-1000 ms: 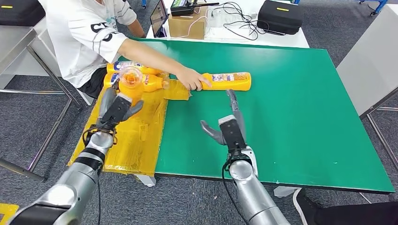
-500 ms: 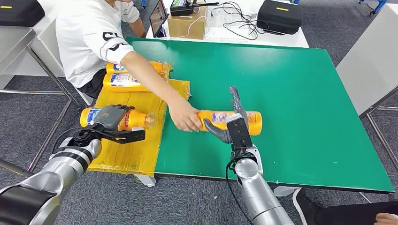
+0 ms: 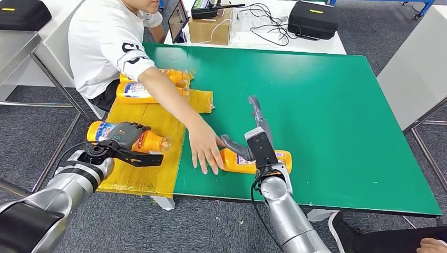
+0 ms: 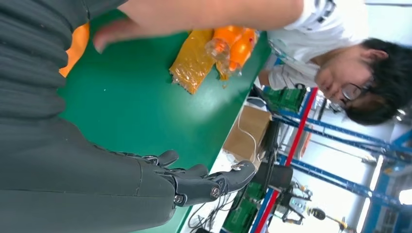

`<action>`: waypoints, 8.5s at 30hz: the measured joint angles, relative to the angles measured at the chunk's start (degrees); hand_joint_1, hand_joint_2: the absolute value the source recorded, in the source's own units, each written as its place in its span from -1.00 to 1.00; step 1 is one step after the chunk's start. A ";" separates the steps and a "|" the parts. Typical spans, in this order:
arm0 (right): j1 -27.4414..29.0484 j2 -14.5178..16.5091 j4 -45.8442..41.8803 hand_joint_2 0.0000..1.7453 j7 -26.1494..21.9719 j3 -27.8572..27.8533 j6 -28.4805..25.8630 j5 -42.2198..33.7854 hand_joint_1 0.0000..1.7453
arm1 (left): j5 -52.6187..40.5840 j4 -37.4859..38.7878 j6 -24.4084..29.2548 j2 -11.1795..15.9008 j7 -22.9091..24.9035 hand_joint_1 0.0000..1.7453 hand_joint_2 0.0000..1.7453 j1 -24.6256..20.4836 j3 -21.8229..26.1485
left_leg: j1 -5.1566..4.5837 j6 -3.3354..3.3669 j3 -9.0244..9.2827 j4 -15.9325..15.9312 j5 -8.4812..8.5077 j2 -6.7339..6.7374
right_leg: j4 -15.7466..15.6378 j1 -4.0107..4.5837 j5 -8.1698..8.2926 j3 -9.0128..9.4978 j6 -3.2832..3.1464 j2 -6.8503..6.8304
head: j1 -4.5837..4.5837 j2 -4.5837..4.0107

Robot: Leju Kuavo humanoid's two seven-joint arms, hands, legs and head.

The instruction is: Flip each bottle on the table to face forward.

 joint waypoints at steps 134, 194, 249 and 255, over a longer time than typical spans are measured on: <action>3.37 1.93 4.64 1.00 2.83 -0.16 -10.02 10.64 1.00 | 63.13 -23.62 -5.96 -21.89 -20.45 -1.00 1.00 12.95 28.11 | -0.05 0.05 -0.05 0.03 -0.02 -0.05 | -0.03 -0.03 -0.01 -0.01 0.02 -0.11 | -0.01 0.01; -1.64 5.68 17.33 1.00 4.32 7.72 -4.69 13.22 1.00 | 82.25 -29.99 -15.31 -20.33 -10.30 -1.00 1.00 18.21 12.72 | -0.05 0.04 -0.15 0.03 0.00 -0.05 | -0.03 -0.04 -0.01 -0.12 0.02 -0.11 | -0.01 0.00; 0.50 1.71 13.79 1.00 2.02 5.52 -4.54 6.32 -1.00 | 81.45 -27.21 -13.06 -15.41 -16.40 1.00 1.00 13.27 26.96 | -0.05 0.08 -0.19 0.03 0.05 -0.03 | -0.02 -0.04 0.00 -0.15 0.01 -0.13 | 0.01 0.01; 0.53 1.69 13.68 1.00 2.02 5.42 -4.56 6.45 -1.00 | 80.99 -27.21 -13.21 -15.41 -16.39 1.00 1.00 13.25 27.74 | -0.04 0.07 -0.18 0.03 0.05 -0.01 | -0.02 -0.02 0.00 -0.17 0.01 -0.12 | 0.00 0.02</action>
